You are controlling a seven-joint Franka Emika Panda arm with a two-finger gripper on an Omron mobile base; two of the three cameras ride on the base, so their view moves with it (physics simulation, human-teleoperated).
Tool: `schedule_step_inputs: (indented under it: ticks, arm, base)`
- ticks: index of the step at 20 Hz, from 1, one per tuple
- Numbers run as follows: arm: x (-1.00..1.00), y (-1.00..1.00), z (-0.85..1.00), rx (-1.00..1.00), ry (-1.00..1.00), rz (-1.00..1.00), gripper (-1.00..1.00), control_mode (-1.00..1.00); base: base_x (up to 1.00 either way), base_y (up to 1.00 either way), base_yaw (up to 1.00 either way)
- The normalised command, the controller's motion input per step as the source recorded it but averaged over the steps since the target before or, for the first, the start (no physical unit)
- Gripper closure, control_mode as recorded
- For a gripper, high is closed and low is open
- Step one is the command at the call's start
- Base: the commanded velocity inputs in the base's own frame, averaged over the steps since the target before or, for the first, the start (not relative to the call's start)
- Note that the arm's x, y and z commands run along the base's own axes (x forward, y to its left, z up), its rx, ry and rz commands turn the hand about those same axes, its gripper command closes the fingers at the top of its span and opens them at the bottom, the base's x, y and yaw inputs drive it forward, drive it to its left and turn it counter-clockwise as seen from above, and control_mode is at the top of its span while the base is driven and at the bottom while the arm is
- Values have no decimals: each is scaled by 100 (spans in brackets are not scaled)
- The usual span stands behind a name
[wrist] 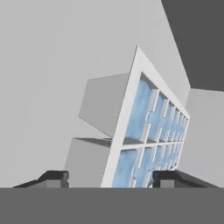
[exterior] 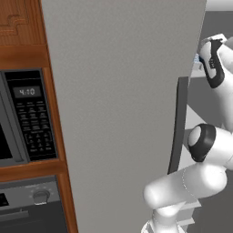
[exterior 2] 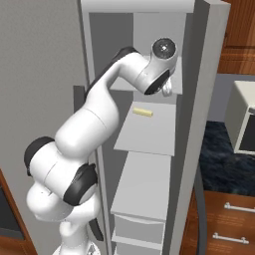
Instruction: Open the freezer door, pick up the ice cube tray from the freezer, and place it on the dining counter.
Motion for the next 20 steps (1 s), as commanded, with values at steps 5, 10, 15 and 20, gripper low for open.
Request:
schedule_step_inputs:
  ticks: [5,10,15,20]
  arm:
    - [18,22,-35,-3,1,10,100,-100]
    - [-42,7,-7,-5,-5,2,100,-100]
    - [-97,17,-2,-7,-9,-3,100,-100]
    - [-100,54,0,-11,-6,-11,100,-100]
  base:
    - [0,0,0]
    - [0,0,0]
    - [0,0,0]
    - [0,0,0]
